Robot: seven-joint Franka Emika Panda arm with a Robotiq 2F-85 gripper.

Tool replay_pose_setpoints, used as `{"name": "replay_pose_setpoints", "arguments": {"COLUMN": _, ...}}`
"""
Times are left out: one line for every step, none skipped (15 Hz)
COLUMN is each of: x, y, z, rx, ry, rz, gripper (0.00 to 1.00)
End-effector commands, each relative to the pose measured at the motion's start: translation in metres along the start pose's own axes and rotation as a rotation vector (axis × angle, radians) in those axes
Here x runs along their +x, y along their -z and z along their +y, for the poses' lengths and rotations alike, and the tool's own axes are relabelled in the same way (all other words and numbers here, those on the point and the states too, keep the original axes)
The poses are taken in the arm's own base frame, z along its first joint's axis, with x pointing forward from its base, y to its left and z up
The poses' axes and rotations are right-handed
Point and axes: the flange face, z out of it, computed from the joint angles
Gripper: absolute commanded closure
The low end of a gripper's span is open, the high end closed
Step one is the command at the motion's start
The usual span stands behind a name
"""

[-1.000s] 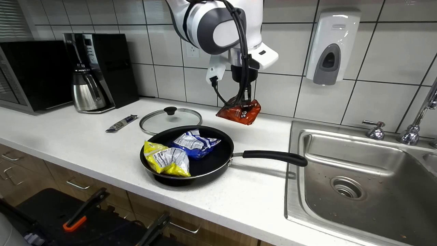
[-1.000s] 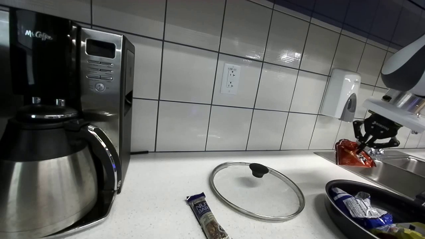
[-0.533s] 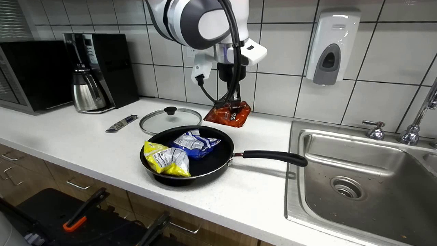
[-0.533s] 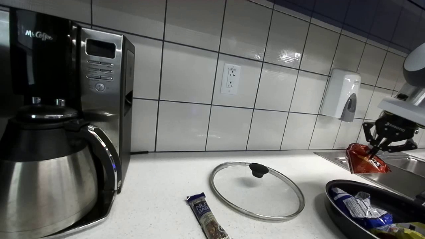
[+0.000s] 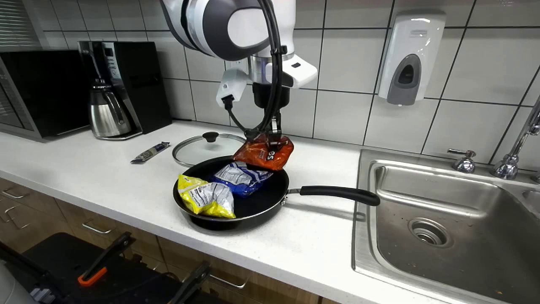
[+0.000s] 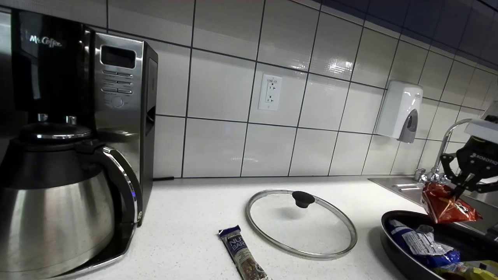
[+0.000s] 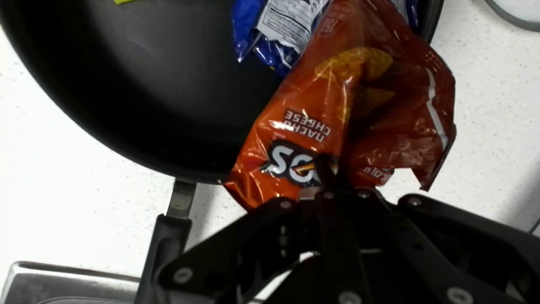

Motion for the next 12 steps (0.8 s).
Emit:
{"name": "replay_pose_setpoints", "arguments": {"x": -0.008, "y": 0.001, "z": 0.013, "rx": -0.017, "ry": -0.015, "rz": -0.055, "gripper": 1.00}}
{"name": "replay_pose_setpoints", "arguments": {"x": -0.008, "y": -0.003, "z": 0.016, "rx": -0.025, "ry": -0.024, "rz": -0.069, "gripper": 1.00}}
{"name": "replay_pose_setpoints", "arguments": {"x": -0.008, "y": -0.006, "z": 0.019, "rx": -0.030, "ry": -0.032, "rz": -0.088, "gripper": 1.00}}
{"name": "replay_pose_setpoints", "arguments": {"x": -0.008, "y": -0.010, "z": 0.022, "rx": -0.036, "ry": -0.043, "rz": -0.104, "gripper": 1.00}}
{"name": "replay_pose_setpoints", "arguments": {"x": -0.009, "y": -0.013, "z": 0.025, "rx": -0.040, "ry": -0.054, "rz": -0.122, "gripper": 1.00}}
{"name": "replay_pose_setpoints", "arguments": {"x": -0.008, "y": -0.018, "z": 0.028, "rx": -0.046, "ry": -0.067, "rz": -0.138, "gripper": 1.00}}
{"name": "replay_pose_setpoints", "arguments": {"x": -0.008, "y": -0.022, "z": 0.030, "rx": -0.055, "ry": -0.081, "rz": -0.151, "gripper": 1.00}}
{"name": "replay_pose_setpoints", "arguments": {"x": -0.008, "y": -0.026, "z": 0.033, "rx": -0.061, "ry": -0.094, "rz": -0.165, "gripper": 1.00}}
{"name": "replay_pose_setpoints", "arguments": {"x": -0.007, "y": -0.031, "z": 0.036, "rx": -0.067, "ry": -0.109, "rz": -0.174, "gripper": 1.00}}
{"name": "replay_pose_setpoints", "arguments": {"x": -0.006, "y": -0.036, "z": 0.039, "rx": -0.074, "ry": -0.124, "rz": -0.180, "gripper": 1.00}}
{"name": "replay_pose_setpoints", "arguments": {"x": -0.005, "y": -0.041, "z": 0.042, "rx": -0.082, "ry": -0.138, "rz": -0.180, "gripper": 1.00}}
{"name": "replay_pose_setpoints", "arguments": {"x": -0.003, "y": -0.047, "z": 0.046, "rx": -0.094, "ry": -0.152, "rz": -0.178, "gripper": 1.00}}
